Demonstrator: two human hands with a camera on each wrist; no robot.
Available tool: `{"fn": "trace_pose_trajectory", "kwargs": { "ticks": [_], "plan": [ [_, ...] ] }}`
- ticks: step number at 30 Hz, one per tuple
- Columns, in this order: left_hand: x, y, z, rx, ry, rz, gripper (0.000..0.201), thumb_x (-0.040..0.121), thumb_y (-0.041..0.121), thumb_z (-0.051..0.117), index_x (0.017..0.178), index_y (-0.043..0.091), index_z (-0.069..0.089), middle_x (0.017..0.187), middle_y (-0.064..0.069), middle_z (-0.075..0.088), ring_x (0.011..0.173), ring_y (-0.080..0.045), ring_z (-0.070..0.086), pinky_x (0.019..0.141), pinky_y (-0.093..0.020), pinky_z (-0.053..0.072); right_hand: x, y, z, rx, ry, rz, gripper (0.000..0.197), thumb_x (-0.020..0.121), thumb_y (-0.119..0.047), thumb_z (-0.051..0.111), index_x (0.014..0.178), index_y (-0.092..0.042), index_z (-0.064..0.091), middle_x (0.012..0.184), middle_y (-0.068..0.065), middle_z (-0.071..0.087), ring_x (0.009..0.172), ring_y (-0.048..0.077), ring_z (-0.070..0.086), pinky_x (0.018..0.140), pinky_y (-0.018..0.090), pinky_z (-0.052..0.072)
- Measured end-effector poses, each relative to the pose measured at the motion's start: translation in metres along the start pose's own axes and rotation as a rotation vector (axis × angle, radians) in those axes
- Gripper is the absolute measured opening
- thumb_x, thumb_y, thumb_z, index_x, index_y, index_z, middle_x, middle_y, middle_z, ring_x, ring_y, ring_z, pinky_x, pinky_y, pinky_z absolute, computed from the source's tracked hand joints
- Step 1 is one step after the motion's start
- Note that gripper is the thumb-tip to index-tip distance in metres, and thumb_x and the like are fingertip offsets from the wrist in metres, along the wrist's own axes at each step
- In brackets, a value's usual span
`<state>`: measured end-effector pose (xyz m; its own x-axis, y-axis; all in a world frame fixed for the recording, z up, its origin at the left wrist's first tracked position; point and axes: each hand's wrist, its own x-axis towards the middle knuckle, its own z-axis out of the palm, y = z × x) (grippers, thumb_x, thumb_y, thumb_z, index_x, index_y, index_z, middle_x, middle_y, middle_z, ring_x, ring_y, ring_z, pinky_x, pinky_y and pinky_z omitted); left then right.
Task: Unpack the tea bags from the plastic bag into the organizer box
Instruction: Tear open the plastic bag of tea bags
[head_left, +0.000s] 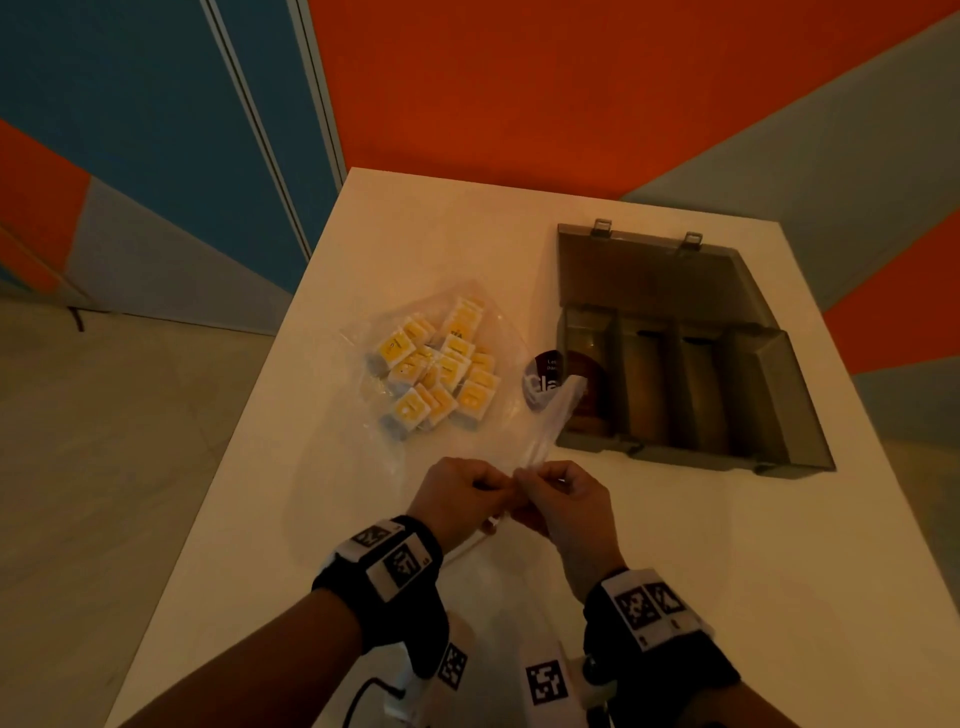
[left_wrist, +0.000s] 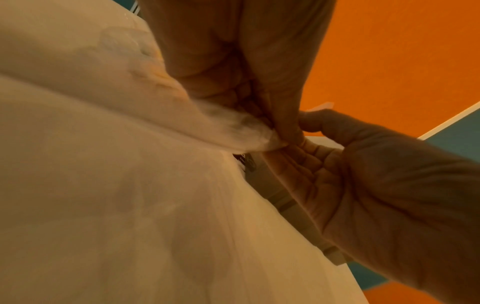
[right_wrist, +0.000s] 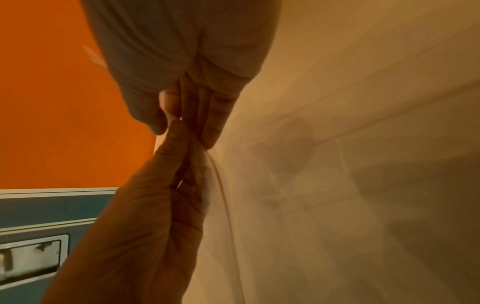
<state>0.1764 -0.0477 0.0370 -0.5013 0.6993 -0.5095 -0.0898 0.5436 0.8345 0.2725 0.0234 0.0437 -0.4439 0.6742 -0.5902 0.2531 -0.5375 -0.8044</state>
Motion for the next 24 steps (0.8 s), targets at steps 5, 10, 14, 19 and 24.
{"fn": "trace_pose_trajectory", "kwargs": {
  "ticks": [5,10,14,19,24],
  "plan": [
    [-0.001,-0.001,-0.002,-0.097,-0.011,-0.008,0.019,0.081,0.012,0.065,0.062,0.016,0.062,0.059,0.0,0.059,0.05,-0.004,0.054,0.047,-0.014,0.049,-0.003,0.002,-0.003,0.058,-0.067,-0.009,0.009,0.087,-0.007,0.056,0.08,-0.005,0.062,0.08,0.016,0.066,0.072,0.022,0.063,0.068,0.024,0.056],
    [-0.004,-0.002,-0.003,-0.088,-0.054,0.024,0.009,0.086,0.012,0.058,0.082,0.006,0.063,0.064,-0.002,0.057,0.06,-0.01,0.055,0.051,-0.015,0.052,-0.005,0.004,-0.004,0.07,-0.097,-0.02,0.019,0.091,-0.009,0.05,0.079,-0.007,0.064,0.077,0.012,0.068,0.066,0.016,0.065,0.064,0.02,0.058],
    [-0.006,-0.001,-0.003,-0.048,-0.031,0.046,0.012,0.085,0.015,0.06,0.074,0.012,0.059,0.067,-0.001,0.058,0.062,-0.009,0.057,0.05,-0.016,0.052,-0.007,0.005,-0.003,0.072,-0.112,-0.023,0.019,0.091,-0.009,0.05,0.079,-0.008,0.066,0.077,0.011,0.068,0.067,0.017,0.066,0.068,0.022,0.058],
    [-0.01,0.006,-0.003,-0.077,0.007,0.054,0.012,0.085,0.027,0.058,0.075,0.024,0.052,0.073,-0.003,0.06,0.064,-0.015,0.059,0.052,-0.026,0.051,-0.007,0.002,-0.001,-0.012,-0.107,-0.066,0.015,0.089,-0.005,0.053,0.077,-0.007,0.063,0.076,0.011,0.066,0.069,0.019,0.063,0.065,0.02,0.057],
    [-0.009,0.012,-0.005,0.073,0.076,0.135,0.012,0.082,0.027,0.063,0.074,0.024,0.055,0.069,0.003,0.059,0.062,-0.009,0.059,0.048,-0.02,0.052,-0.005,0.007,0.003,-0.211,-0.053,-0.146,0.017,0.085,-0.002,0.059,0.071,-0.012,0.059,0.07,0.008,0.066,0.068,0.022,0.062,0.072,0.034,0.056]
  ]
}}
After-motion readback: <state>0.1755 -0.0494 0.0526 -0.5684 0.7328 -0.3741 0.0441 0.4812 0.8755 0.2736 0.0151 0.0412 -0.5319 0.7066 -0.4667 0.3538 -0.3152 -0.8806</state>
